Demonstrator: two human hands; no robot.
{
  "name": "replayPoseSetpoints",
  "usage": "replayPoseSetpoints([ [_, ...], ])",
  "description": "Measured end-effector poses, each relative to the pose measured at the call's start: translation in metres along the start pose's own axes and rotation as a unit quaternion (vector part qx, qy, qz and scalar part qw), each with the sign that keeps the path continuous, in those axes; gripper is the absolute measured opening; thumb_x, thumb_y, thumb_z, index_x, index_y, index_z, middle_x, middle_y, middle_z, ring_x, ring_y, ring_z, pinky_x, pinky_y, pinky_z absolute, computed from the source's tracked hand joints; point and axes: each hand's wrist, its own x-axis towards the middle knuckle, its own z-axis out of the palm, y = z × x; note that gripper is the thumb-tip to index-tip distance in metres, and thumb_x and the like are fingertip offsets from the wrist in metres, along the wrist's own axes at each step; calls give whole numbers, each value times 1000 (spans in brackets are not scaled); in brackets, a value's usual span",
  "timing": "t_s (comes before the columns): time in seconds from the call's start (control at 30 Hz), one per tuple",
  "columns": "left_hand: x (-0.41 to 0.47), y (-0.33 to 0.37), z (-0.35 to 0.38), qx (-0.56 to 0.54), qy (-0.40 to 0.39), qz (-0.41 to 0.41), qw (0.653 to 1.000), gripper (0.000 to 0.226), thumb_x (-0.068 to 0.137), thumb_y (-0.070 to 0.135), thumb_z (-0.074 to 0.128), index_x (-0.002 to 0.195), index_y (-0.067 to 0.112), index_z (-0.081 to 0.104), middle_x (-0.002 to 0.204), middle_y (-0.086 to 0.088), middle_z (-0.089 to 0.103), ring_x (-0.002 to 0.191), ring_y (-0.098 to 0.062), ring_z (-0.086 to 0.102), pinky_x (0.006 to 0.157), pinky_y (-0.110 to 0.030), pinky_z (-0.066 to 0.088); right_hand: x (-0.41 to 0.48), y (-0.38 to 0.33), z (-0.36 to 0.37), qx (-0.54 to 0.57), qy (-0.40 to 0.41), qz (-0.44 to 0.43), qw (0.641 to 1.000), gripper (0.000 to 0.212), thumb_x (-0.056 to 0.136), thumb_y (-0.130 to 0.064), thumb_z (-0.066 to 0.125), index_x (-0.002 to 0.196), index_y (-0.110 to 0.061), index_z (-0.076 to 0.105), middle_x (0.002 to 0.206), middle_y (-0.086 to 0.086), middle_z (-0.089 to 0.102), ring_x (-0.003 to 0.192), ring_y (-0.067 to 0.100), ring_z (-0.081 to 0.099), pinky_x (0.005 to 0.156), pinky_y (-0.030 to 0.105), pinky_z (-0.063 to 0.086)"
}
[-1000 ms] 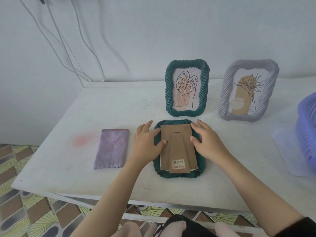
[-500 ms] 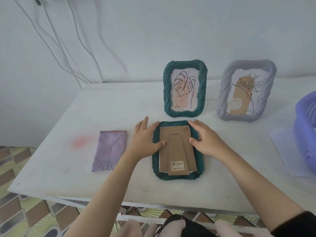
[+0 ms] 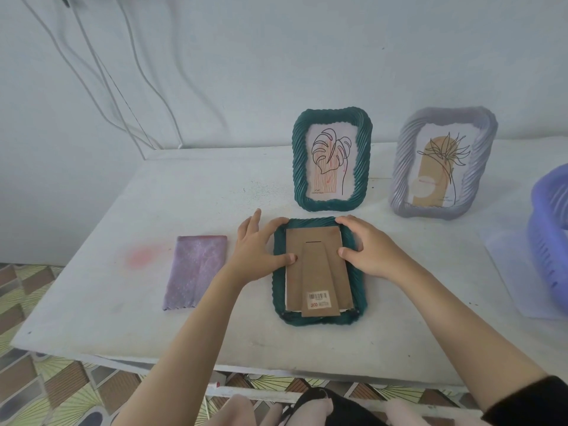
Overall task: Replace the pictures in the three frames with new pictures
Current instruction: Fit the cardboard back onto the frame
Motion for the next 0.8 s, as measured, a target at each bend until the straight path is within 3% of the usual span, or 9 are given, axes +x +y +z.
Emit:
replayPoseSetpoints([
  [0.17, 3, 3, -2, -8, -4, 0, 1000, 56, 75, 36, 72, 123, 44, 45, 156, -7, -2, 142, -23, -8, 113, -42, 7, 2, 1, -2, -3, -2, -2, 1000, 62, 85, -17, 61, 140, -22, 33, 152, -2, 27, 138, 13, 26, 110, 23, 18],
  [0.43, 2, 3, -2, -12, -6, -12, 1000, 56, 75, 36, 72, 123, 45, 45, 156, -8, -3, 142, -24, -7, 113, -43, 8, 6, 0, -8, -15, -30, -3, 999, 58, 84, -17, 62, 136, -24, 37, 146, 0, 30, 132, 15, 32, 100, 19, 20],
  [0.63, 0, 5, -2, -21, -10, -24, 999, 56, 74, 36, 73, 122, 46, 45, 156, -7, -2, 142, -24, -6, 113, -43, 8, 4, 2, -3, -17, -23, -41, 999, 37, 85, -13, 59, 118, -26, 49, 130, -8, 44, 122, 10, 40, 96, 22, 28],
  [0.8, -6, 5, 1, -9, 33, 22, 999, 59, 76, 33, 72, 127, 45, 46, 156, 1, 8, 140, -20, 3, 111, -39, 13, -3, 5, 3, -24, 23, -42, 999, 40, 87, -18, 57, 125, -30, 49, 143, -4, 37, 133, 13, 34, 99, 21, 24],
])
